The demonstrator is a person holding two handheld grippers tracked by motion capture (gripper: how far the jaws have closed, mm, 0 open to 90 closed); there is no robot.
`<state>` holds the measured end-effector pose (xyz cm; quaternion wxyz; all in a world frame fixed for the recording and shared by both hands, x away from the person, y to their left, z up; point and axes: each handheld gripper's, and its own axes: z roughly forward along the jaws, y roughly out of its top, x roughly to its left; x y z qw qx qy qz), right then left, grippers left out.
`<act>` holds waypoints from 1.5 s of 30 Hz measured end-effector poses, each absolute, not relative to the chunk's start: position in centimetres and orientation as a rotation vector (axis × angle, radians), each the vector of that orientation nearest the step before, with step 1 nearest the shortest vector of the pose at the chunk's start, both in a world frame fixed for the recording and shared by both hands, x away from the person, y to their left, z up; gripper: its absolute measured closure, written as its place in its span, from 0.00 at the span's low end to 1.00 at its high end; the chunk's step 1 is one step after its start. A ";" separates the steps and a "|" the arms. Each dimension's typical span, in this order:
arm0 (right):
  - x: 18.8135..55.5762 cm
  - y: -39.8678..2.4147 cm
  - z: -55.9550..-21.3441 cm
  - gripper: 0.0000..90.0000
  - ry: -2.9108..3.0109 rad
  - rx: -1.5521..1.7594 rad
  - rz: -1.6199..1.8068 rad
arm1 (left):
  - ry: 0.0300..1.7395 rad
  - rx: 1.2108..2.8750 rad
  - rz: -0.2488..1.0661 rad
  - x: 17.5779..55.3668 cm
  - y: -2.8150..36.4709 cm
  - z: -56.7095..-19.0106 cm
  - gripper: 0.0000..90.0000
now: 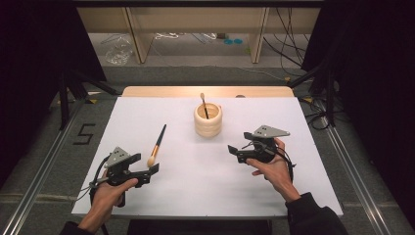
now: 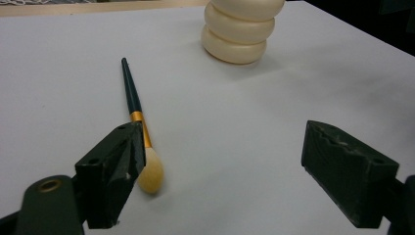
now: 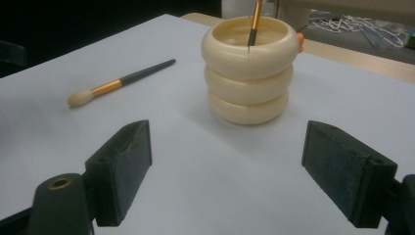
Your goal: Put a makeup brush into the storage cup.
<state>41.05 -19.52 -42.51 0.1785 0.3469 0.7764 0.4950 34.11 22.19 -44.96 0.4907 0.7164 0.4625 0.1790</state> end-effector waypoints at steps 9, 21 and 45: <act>40.0 -19.7 -42.8 0.22 2.215 0.994 1.410 | 1.111 1.747 0.440 34.1 22.3 -44.9 0.18; 38.6 -20.2 -43.3 0.20 2.217 0.979 1.384 | 1.112 1.745 0.437 34.1 22.3 -44.9 0.19; 38.5 -20.1 -43.4 0.20 2.225 0.969 1.387 | 1.194 1.968 0.479 39.7 23.7 -44.5 0.26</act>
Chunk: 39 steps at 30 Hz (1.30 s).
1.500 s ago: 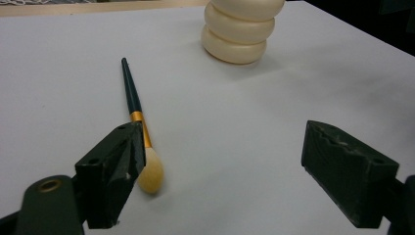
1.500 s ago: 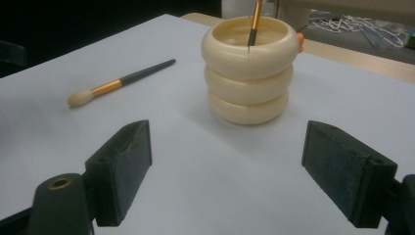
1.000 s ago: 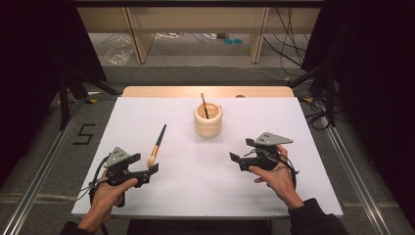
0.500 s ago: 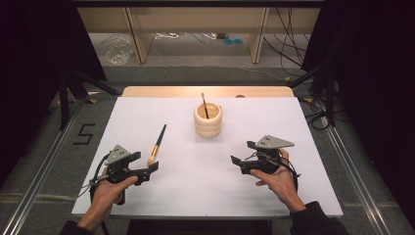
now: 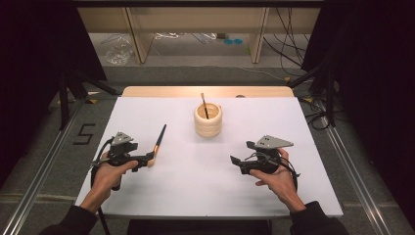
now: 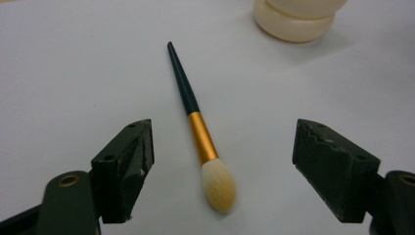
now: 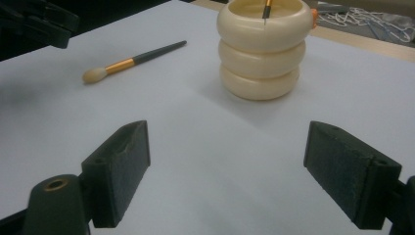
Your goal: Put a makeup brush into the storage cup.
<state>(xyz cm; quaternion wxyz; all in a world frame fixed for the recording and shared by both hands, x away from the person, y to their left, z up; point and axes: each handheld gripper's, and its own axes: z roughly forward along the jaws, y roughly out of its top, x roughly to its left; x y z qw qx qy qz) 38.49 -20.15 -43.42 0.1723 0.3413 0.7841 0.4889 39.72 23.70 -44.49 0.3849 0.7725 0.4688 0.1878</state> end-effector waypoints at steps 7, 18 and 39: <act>38.4 -20.1 -43.4 0.21 2.254 0.972 1.373 | 1.219 2.051 0.477 41.7 23.0 -44.8 0.28; 38.5 -20.1 -43.4 0.21 2.252 0.962 1.374 | 1.223 2.174 0.416 44.3 22.0 -45.1 0.38; 38.5 -20.0 -43.5 0.22 2.264 0.950 1.373 | 1.173 2.342 0.363 46.4 21.4 -46.0 0.54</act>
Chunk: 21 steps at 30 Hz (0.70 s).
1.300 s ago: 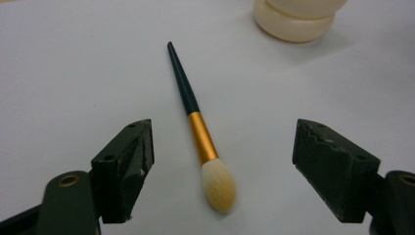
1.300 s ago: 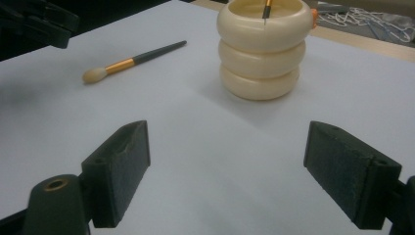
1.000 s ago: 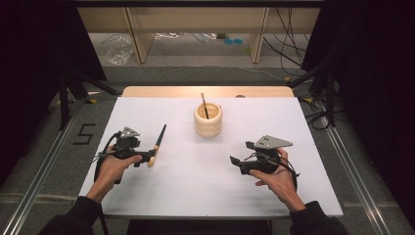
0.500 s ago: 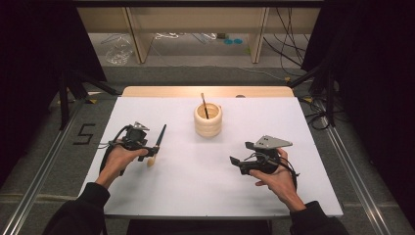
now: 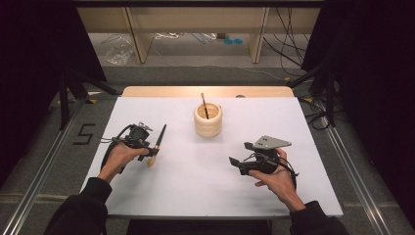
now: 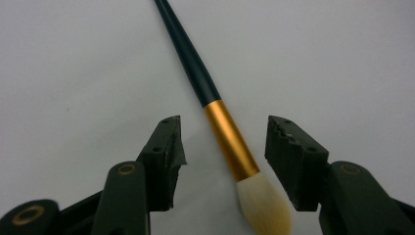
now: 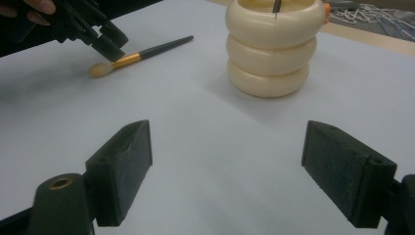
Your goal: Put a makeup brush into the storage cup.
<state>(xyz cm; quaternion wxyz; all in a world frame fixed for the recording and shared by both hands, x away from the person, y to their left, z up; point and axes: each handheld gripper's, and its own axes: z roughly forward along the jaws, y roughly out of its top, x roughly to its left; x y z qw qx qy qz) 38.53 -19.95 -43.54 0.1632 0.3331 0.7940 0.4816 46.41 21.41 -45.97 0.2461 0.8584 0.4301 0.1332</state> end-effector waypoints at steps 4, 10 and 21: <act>38.5 -19.9 -43.5 0.22 2.266 0.949 1.373 | 1.168 2.375 0.330 47.0 21.3 -45.2 0.57; 38.5 -19.9 -43.6 0.22 2.269 0.947 1.378 | 1.176 2.416 0.299 47.6 21.0 -45.0 0.59; 38.5 -19.9 -43.6 0.22 2.290 0.941 1.375 | 1.170 2.478 0.268 48.5 20.3 -45.8 0.65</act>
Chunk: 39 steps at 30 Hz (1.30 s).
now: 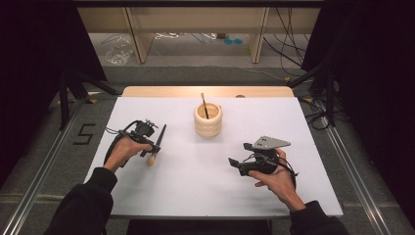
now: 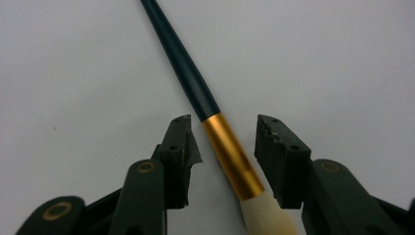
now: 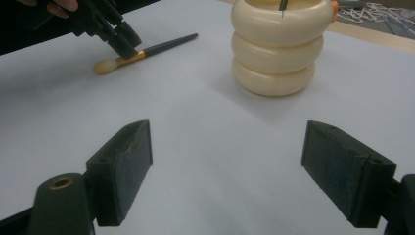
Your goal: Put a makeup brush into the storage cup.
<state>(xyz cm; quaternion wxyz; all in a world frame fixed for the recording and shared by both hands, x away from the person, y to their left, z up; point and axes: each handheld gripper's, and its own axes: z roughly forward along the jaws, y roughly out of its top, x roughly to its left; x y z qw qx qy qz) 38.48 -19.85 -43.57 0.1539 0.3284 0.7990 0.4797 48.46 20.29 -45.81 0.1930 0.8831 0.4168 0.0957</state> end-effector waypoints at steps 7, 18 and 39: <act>38.5 -19.8 -43.6 0.22 2.290 0.934 1.373 | 1.168 2.498 0.264 48.7 20.2 -46.2 0.72; 38.6 -19.8 -43.6 0.23 2.296 0.928 1.372 | 1.164 2.519 0.252 49.3 20.4 -46.3 0.79; 38.5 -19.7 -43.7 0.24 2.301 0.938 1.381 | 1.168 2.600 0.175 50.1 20.8 -46.2 0.83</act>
